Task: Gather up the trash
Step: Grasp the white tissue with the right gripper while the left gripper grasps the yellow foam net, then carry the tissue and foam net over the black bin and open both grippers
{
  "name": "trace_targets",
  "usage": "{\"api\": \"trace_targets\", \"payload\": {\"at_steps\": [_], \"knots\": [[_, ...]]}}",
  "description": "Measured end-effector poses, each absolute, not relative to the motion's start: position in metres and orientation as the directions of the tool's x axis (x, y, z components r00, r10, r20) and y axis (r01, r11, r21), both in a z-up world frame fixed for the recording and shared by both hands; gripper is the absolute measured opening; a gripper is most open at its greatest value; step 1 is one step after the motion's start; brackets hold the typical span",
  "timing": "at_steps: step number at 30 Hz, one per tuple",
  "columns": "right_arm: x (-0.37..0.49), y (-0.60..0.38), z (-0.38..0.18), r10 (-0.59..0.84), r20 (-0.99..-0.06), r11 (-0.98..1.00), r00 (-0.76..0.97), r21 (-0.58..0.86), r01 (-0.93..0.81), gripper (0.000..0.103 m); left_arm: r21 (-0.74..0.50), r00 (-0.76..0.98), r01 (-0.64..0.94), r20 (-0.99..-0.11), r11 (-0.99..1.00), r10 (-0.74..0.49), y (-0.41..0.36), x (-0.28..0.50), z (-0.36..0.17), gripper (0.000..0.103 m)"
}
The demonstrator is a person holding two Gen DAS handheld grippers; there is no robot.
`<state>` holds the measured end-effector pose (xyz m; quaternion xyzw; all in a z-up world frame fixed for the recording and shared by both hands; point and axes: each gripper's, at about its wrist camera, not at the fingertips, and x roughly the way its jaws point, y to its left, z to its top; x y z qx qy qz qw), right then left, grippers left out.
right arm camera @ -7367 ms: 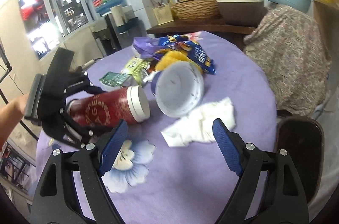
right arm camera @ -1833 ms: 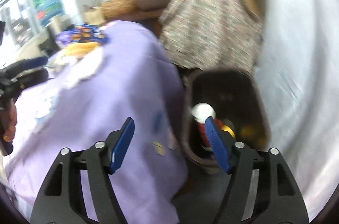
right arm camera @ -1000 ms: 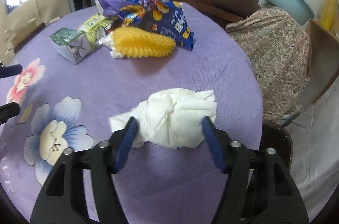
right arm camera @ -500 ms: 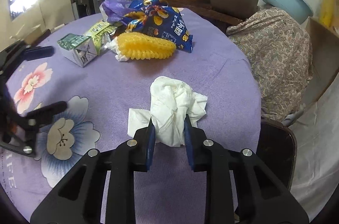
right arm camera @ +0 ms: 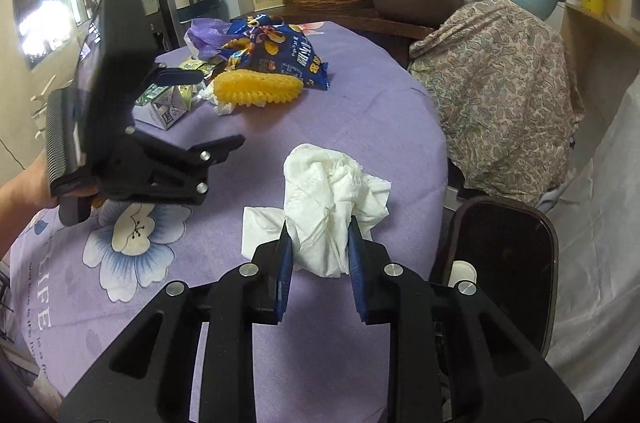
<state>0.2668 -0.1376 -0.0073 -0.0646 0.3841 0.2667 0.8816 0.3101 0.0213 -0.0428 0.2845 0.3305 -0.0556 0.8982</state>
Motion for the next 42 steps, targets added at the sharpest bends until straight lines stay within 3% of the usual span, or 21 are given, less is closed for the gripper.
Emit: {"api": "trace_targets", "payload": {"at_steps": [4, 5, 9, 24, 34, 42], "knots": [[0.267, -0.145, -0.01, 0.418, -0.712, 0.856, 0.563, 0.101, -0.508, 0.026, 0.452, 0.766, 0.288, -0.638, 0.844, 0.08, 0.017, 0.322, -0.04, 0.059], [0.267, -0.147, -0.011, 0.418, -0.712, 0.857, 0.563, 0.104, -0.504, 0.026, 0.433, 0.759, 0.288, -0.647, 0.854, 0.072, 0.018, 0.324, -0.039, 0.049], [0.264, -0.149, -0.013, 0.422, -0.71, 0.861, 0.564, 0.117, -0.496, 0.026, 0.303, 0.732, 0.266, -0.681, 0.915, 0.012, 0.036, 0.327, -0.029, 0.021], [0.259, -0.151, -0.016, 0.479, -0.683, 0.842, 0.552, 0.18, -0.509, 0.026, -0.066, 0.752, 0.226, -0.622, 0.972, -0.217, 0.102, 0.254, 0.012, 0.017], [0.241, -0.17, -0.014, 0.5, -0.651, 0.842, 0.571, 0.211, -0.497, 0.026, -0.124, 0.718, 0.346, -0.603, 0.93, -0.347, 0.058, 0.221, 0.015, 0.017], [0.239, -0.225, -0.018, 0.387, -0.658, 0.911, 0.646, 0.163, -0.379, 0.026, -0.131, 0.661, 0.475, -0.6, 0.87, -0.451, -0.024, 0.232, 0.013, 0.017]]}}
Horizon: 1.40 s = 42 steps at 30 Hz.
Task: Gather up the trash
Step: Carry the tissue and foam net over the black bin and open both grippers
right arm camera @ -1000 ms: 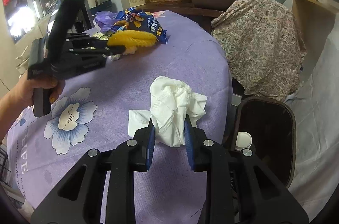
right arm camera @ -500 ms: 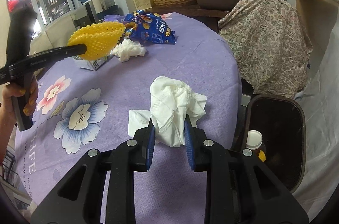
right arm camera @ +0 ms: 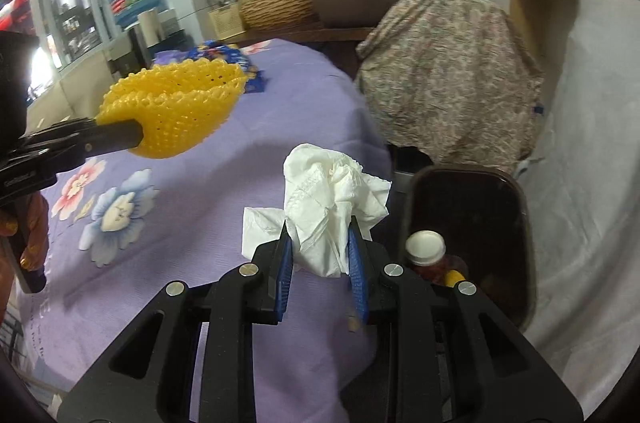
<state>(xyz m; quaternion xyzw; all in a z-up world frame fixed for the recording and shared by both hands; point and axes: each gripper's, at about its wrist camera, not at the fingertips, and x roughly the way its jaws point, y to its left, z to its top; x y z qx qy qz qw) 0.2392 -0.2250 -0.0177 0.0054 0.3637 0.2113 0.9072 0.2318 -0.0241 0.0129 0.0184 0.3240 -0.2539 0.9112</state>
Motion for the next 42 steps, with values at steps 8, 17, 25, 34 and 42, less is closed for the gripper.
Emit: {"api": "trace_targets", "payload": {"at_steps": [8, 17, 25, 34, 42], "knots": [[0.258, -0.281, -0.049, 0.27, -0.701, 0.959, 0.66, 0.137, -0.247, 0.026, -0.127, 0.607, 0.538, -0.628, 0.834, -0.487, -0.095, 0.255, 0.006, 0.017], [0.314, -0.315, -0.125, 0.174, -0.799, 0.985, 0.576, 0.128, -0.119, 0.026, -0.088, 0.573, 0.552, -0.682, 0.83, -0.453, -0.146, 0.286, -0.009, 0.017], [0.353, -0.324, -0.191, 0.121, -0.873, 0.993, 0.473, 0.106, -0.058, 0.026, -0.087, 0.537, 0.552, -0.723, 0.829, -0.434, -0.17, 0.31, -0.021, 0.017], [0.361, -0.327, -0.214, 0.084, -0.888, 0.996, 0.452, 0.08, -0.028, 0.052, -0.107, 0.486, 0.524, -0.777, 0.845, -0.4, -0.188, 0.332, -0.043, 0.017], [0.337, -0.331, -0.2, 0.087, -0.862, 0.996, 0.5, 0.081, -0.033, 0.055, -0.123, 0.42, 0.495, -0.833, 0.86, -0.36, -0.21, 0.361, -0.069, 0.017]]}}
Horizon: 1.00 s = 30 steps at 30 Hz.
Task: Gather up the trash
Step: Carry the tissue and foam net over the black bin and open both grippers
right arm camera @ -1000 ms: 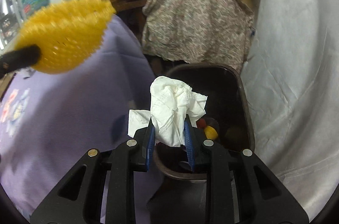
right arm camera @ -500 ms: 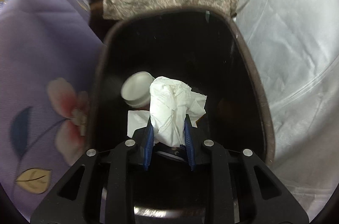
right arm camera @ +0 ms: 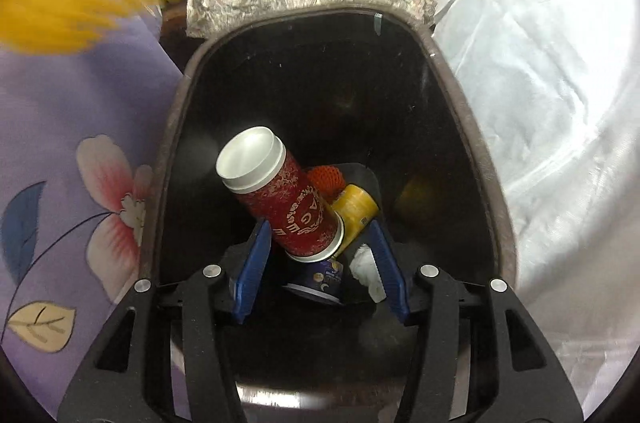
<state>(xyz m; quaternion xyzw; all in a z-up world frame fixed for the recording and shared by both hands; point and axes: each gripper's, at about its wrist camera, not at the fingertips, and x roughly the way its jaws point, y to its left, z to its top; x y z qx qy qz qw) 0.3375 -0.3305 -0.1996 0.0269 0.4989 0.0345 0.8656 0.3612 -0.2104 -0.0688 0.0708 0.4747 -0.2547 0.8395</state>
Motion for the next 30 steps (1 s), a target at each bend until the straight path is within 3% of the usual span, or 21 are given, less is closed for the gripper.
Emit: {"api": "trace_targets", "payload": {"at_steps": [20, 22, 24, 25, 30], "knots": [[0.25, -0.367, -0.159, 0.044, -0.821, 0.997, 0.569, 0.071, 0.024, 0.058, -0.155, 0.235, 0.473, -0.927, 0.867, -0.293, -0.268, 0.392, -0.148, 0.017], [0.246, -0.368, -0.159, 0.046, -0.82, 0.997, 0.571, 0.073, 0.023, 0.058, -0.153, 0.235, 0.467, -0.928, 0.871, -0.289, -0.269, 0.392, -0.151, 0.026], [0.245, -0.367, -0.159, 0.043, -0.818, 0.998, 0.574, 0.067, 0.02, 0.058, -0.163, 0.234, 0.447, -0.928, 0.88, -0.291, -0.269, 0.392, -0.153, 0.062], [0.244, -0.366, -0.158, 0.04, -0.817, 0.998, 0.575, 0.063, 0.021, 0.059, -0.167, 0.242, 0.434, -0.925, 0.885, -0.293, -0.268, 0.392, -0.152, 0.068], [0.239, -0.367, -0.157, 0.031, -0.811, 0.997, 0.585, 0.065, 0.037, 0.059, -0.233, 0.258, 0.425, -0.895, 0.875, -0.364, -0.261, 0.389, -0.136, 0.07]]}}
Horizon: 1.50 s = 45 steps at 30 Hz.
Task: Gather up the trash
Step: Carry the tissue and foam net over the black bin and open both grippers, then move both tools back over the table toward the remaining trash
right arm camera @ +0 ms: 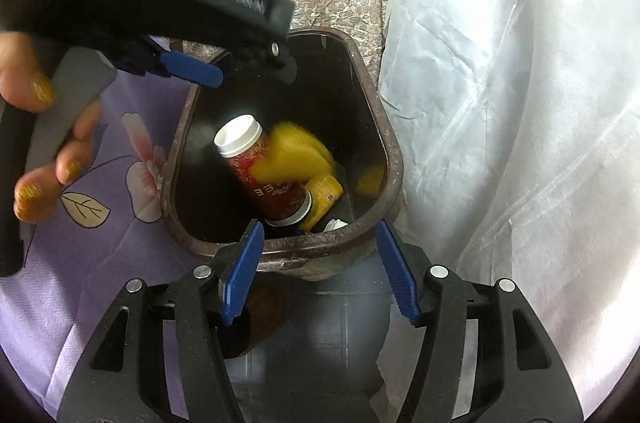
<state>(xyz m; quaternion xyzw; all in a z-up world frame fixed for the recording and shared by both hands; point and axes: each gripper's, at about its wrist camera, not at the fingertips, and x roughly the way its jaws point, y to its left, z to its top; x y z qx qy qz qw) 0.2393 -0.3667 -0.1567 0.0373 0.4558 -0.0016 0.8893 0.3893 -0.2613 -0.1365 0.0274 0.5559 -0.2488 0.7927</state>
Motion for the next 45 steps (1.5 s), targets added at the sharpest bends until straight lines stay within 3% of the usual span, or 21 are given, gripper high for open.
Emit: {"api": "trace_targets", "payload": {"at_steps": [10, 15, 22, 29, 32, 35, 41, 45], "knots": [[0.227, -0.356, -0.127, 0.017, -0.766, 0.999, 0.642, 0.045, 0.028, 0.059, -0.301, 0.327, 0.501, -0.802, 0.811, -0.5, -0.224, 0.356, -0.069, 0.072], [0.224, -0.345, -0.111, 0.047, -0.748, 0.999, 0.662, 0.051, -0.013, 0.06, -0.25, 0.419, 0.553, -0.741, 0.795, -0.525, -0.175, 0.323, -0.025, 0.08], [0.229, -0.297, -0.081, 0.169, -0.724, 0.984, 0.668, 0.092, -0.15, 0.06, -0.178, 0.548, 0.519, -0.682, 0.836, -0.485, -0.088, 0.285, 0.009, 0.083], [0.237, -0.237, -0.032, 0.343, -0.675, 0.93, 0.653, 0.147, -0.336, 0.06, -0.106, 0.686, 0.394, -0.628, 0.913, -0.368, 0.005, 0.251, 0.032, 0.089], [0.242, -0.207, -0.017, 0.437, -0.664, 0.883, 0.606, 0.191, -0.428, 0.072, -0.083, 0.718, 0.34, -0.621, 0.937, -0.316, 0.043, 0.239, 0.034, 0.09], [0.242, -0.173, -0.006, 0.531, -0.641, 0.821, 0.555, 0.228, -0.523, 0.072, -0.041, 0.754, 0.266, -0.613, 0.963, -0.235, 0.083, 0.228, 0.032, 0.091], [0.252, -0.108, 0.008, 0.532, -0.643, 0.792, 0.551, 0.148, -0.592, 0.072, -0.001, 0.811, 0.11, -0.578, 0.994, -0.091, 0.162, 0.212, 0.029, 0.093], [0.27, -0.068, 0.013, 0.534, -0.688, 0.756, 0.492, 0.128, -0.641, 0.072, 0.112, 0.815, 0.106, -0.579, 0.988, -0.022, 0.191, 0.216, 0.029, 0.094]]}}
